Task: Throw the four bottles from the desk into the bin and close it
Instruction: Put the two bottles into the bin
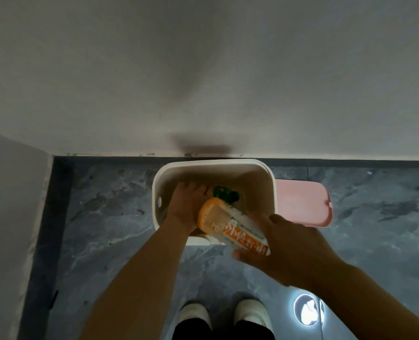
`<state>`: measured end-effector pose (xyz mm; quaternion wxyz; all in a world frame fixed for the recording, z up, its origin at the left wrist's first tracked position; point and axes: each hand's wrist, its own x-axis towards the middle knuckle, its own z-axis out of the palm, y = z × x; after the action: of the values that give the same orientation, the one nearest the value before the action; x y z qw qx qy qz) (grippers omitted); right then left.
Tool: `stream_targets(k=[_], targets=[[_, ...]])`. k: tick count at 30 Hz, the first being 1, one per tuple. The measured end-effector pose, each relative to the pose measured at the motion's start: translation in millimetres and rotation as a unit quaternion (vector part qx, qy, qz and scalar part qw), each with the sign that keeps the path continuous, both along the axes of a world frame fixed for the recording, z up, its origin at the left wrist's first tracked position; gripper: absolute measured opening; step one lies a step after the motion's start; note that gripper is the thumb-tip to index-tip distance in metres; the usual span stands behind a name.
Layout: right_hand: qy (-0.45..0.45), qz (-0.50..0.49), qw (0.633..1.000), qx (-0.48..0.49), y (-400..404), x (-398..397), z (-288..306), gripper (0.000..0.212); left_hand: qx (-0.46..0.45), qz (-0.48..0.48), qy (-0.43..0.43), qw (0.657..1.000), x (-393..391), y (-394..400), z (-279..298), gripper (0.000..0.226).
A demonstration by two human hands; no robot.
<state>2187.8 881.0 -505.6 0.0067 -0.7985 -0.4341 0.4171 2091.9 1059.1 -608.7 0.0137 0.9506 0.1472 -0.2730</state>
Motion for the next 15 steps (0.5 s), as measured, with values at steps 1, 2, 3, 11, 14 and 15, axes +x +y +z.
stream_targets(k=[1,2,3,11,14,15], targets=[[-0.005,0.004,1.0,-0.005,4,1,-2,0.08,-0.005,0.003,-0.007,1.0,1,2,0,0.063],[-0.009,0.011,1.0,-0.01,8,2,-4,0.079,-0.012,0.004,-0.016,1.0,0,4,0,0.062],[-0.009,0.017,1.0,-0.014,11,3,-5,0.077,-0.021,0.006,-0.021,1.0,0,6,2,0.061],[-0.022,0.042,0.998,-0.031,24,7,1,0.067,-0.1,0.159,-0.056,0.981,-22,14,37,0.033],[-0.04,0.072,0.996,-0.03,35,3,-2,0.063,-0.14,0.264,-0.141,0.944,-34,14,52,0.029],[-0.045,0.089,0.994,-0.032,41,1,-5,0.062,-0.15,0.281,-0.162,0.934,-38,13,56,0.029]])
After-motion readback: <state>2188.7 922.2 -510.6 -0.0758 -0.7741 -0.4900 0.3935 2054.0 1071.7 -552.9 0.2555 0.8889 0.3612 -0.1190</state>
